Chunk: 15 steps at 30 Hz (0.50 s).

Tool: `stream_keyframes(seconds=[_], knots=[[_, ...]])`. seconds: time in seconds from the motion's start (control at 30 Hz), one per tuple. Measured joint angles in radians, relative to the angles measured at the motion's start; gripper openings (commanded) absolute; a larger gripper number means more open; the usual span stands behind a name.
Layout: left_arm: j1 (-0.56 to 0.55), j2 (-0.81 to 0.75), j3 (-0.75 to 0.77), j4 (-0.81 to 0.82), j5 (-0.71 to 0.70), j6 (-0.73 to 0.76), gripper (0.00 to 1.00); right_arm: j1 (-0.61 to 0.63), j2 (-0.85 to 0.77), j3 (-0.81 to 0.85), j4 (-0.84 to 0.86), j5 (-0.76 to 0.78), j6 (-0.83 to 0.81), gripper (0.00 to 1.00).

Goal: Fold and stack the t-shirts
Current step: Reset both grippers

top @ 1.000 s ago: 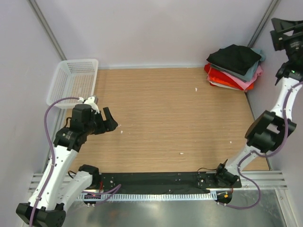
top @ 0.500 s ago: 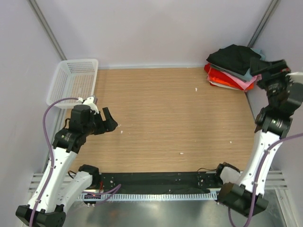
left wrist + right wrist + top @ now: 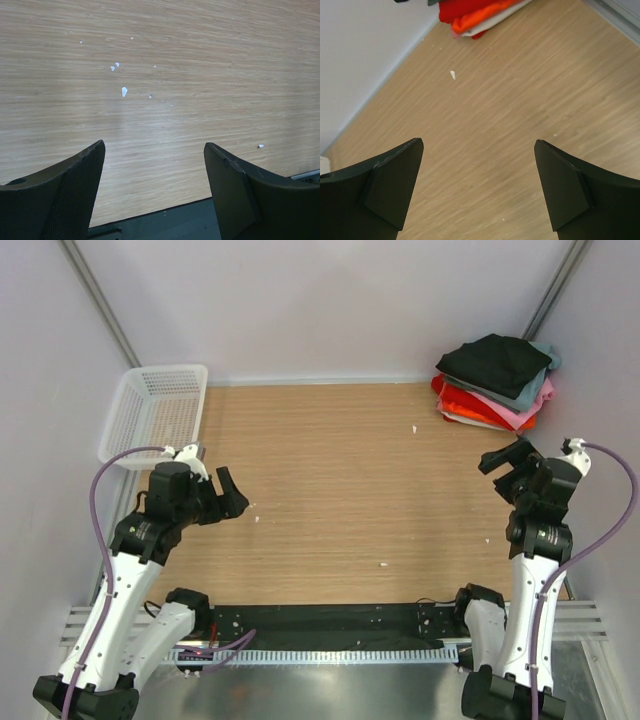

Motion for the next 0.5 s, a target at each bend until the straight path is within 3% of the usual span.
stream_keyframes(seconds=[0.23, 0.5], knots=[[0.000, 0.000, 0.000, 0.000, 0.000, 0.000, 0.81, 0.026, -0.137, -0.011, -0.104, 0.105, -0.040, 1.00], [0.000, -0.001, 0.000, 0.000, -0.004, 0.000, 0.81, 0.045, -0.164, 0.000, -0.135, 0.156, -0.061, 1.00]])
